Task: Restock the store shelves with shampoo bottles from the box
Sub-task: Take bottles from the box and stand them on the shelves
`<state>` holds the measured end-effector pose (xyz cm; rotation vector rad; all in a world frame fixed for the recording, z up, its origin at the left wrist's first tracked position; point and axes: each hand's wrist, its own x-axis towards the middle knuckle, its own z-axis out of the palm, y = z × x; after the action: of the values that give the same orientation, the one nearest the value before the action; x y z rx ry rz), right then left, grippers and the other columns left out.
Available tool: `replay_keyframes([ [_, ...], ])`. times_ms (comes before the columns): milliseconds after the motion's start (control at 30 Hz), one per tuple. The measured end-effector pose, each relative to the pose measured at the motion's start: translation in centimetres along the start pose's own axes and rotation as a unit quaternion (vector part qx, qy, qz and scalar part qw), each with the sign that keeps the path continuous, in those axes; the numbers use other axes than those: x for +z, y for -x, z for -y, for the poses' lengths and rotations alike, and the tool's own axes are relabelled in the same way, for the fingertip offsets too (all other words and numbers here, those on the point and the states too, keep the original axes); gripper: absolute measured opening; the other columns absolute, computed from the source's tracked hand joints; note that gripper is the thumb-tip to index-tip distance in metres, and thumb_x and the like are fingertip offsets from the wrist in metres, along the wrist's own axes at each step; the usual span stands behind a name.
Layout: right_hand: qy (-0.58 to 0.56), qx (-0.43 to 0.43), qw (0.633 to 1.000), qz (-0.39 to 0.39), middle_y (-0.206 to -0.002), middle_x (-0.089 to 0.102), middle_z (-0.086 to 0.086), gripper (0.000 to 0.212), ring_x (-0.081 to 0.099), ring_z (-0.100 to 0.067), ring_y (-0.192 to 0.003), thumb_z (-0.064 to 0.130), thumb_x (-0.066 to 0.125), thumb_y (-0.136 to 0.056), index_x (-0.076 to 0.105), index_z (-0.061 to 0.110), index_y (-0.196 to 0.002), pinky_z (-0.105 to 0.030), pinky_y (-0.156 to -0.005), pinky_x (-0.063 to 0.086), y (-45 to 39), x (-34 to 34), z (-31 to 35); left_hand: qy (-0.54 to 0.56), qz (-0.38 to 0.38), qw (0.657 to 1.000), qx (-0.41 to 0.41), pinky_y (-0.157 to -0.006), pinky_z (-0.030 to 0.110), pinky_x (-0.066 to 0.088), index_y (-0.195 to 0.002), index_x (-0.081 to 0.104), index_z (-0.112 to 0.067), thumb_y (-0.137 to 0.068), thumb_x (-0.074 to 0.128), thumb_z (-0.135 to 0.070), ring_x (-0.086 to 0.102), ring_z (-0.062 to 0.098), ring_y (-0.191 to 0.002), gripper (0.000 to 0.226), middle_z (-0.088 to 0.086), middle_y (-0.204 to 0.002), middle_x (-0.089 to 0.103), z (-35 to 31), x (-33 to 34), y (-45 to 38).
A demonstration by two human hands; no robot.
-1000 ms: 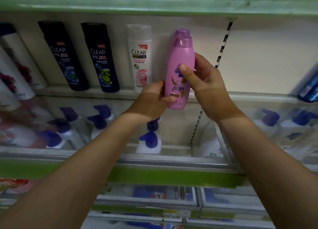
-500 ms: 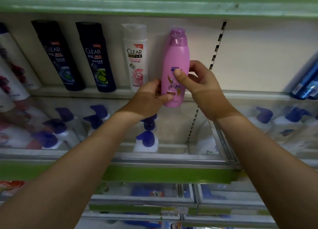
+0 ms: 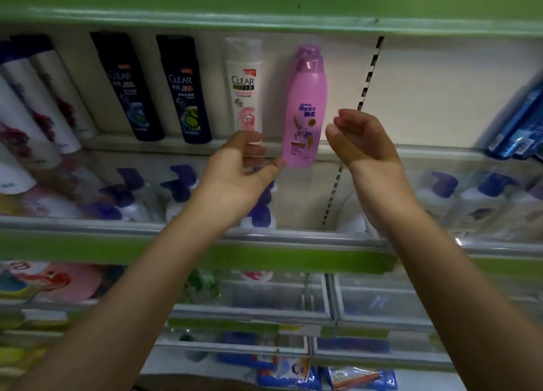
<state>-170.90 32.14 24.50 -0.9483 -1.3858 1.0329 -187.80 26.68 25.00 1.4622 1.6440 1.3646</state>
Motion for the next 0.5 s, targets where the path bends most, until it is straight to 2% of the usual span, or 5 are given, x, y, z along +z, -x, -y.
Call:
replay_keyframes([
  [100,-0.042,0.000,0.999,0.016,-0.111,0.063,0.009,0.031,0.059,-0.003,-0.109,0.025,0.069,-0.087,0.058,0.021,-0.115,-0.023,-0.096,0.045,2.5,0.5,0.7,0.006,-0.010,1.000,0.008,-0.090,0.024,0.050,-0.116,0.055,-0.020,-0.085,0.068,-0.024,0.063,0.006,-0.098,0.034,-0.006,-0.105,0.065,-0.6,-1.4,3.8],
  [200,-0.053,-0.008,0.997,0.048,-0.110,0.065,0.008,0.029,0.060,-0.003,-0.108,0.022,0.065,-0.089,0.059,0.018,-0.117,-0.028,-0.101,0.046,5.8,1.3,1.4,0.042,-0.036,0.998,-0.002,-0.083,0.015,0.051,-0.113,0.058,-0.021,-0.086,0.066,-0.022,0.064,-0.001,-0.094,0.028,-0.009,-0.103,0.067,-0.8,-2.7,7.8],
  [300,-0.068,0.002,0.995,0.069,-0.111,0.064,0.010,0.028,0.060,-0.002,-0.109,0.014,0.061,-0.093,0.058,0.014,-0.121,-0.028,-0.102,0.046,9.5,2.7,2.1,0.073,-0.046,0.996,-0.014,-0.085,0.023,0.052,-0.112,0.060,-0.019,-0.087,0.064,-0.021,0.065,0.003,-0.096,0.026,-0.006,-0.103,0.068,-0.4,-4.2,11.3],
  [400,-0.079,0.021,0.993,0.080,-0.115,0.065,0.008,0.026,0.059,-0.004,-0.113,0.015,0.062,-0.092,0.060,0.021,-0.117,-0.029,-0.102,0.046,13.2,4.9,2.5,0.080,-0.036,0.996,-0.030,-0.088,0.031,0.054,-0.111,0.061,-0.018,-0.087,0.064,-0.021,0.065,0.007,-0.096,0.025,-0.004,-0.102,0.069,0.9,-6.1,14.3],
  [500,-0.066,0.043,0.994,0.081,-0.121,0.064,0.004,0.028,0.059,-0.006,-0.116,0.015,0.061,-0.093,0.059,0.019,-0.121,-0.027,-0.098,0.049,16.8,7.4,2.4,0.082,-0.028,0.995,-0.043,-0.090,0.034,0.054,-0.109,0.062,-0.017,-0.087,0.065,-0.018,0.066,0.009,-0.095,0.023,-0.004,-0.099,0.069,2.7,-8.7,16.7],
])
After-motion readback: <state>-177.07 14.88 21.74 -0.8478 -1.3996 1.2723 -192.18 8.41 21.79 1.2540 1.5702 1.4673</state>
